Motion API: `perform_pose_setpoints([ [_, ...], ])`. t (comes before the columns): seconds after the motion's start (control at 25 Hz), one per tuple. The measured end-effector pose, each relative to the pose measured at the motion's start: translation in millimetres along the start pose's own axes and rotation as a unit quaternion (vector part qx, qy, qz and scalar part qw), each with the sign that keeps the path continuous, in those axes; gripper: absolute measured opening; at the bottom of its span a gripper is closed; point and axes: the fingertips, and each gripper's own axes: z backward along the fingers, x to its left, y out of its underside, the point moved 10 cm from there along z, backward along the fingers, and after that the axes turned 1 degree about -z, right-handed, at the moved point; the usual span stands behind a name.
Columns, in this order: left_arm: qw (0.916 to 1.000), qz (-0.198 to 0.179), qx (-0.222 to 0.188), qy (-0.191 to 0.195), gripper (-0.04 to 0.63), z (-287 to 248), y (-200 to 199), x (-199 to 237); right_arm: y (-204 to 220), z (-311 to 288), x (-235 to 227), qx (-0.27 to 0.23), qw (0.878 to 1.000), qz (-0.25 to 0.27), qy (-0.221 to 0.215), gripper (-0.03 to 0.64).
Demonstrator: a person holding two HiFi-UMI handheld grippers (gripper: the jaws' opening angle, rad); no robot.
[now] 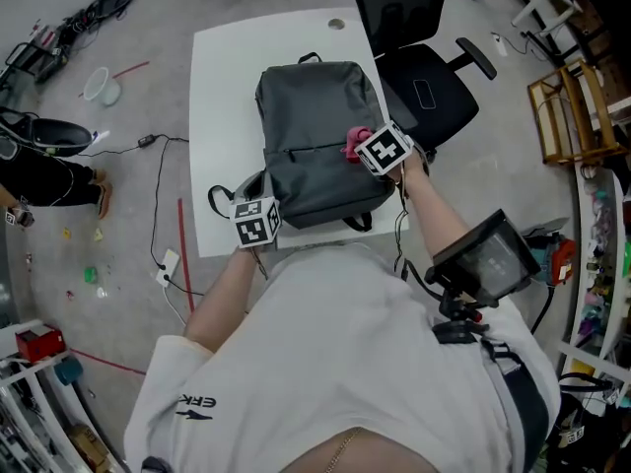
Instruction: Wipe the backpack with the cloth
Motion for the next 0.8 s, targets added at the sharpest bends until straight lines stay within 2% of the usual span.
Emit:
perform_pose_setpoints([
  [0.12,1.0000,0.002,-0.001,-0.009,0.003,7,0,-3,-10,3,13,-0.020,0.999,0.003,-0.031,0.129],
  [0.24,0.9998,0.006,-0.004,-0.018,0.003,13,1,-4,-26,3,32,-0.045,0.996,0.001,-0.079,0.129],
  [0.44,0.9991,0.015,-0.011,-0.037,0.003,28,5,-5,-52,0,77,-0.063,0.983,0.021,-0.172,0.129],
  [0.56,0.9986,0.019,-0.015,-0.047,0.003,36,8,-5,-61,-6,105,-0.052,0.974,0.047,-0.217,0.129],
  [0.68,0.9982,0.022,-0.015,-0.053,0.003,42,10,-2,-62,-19,128,-0.019,0.969,0.087,-0.229,0.129],
  [0.8,0.9981,0.022,-0.015,-0.055,0.003,45,10,-1,-59,-29,136,0.003,0.970,0.134,-0.201,0.129],
])
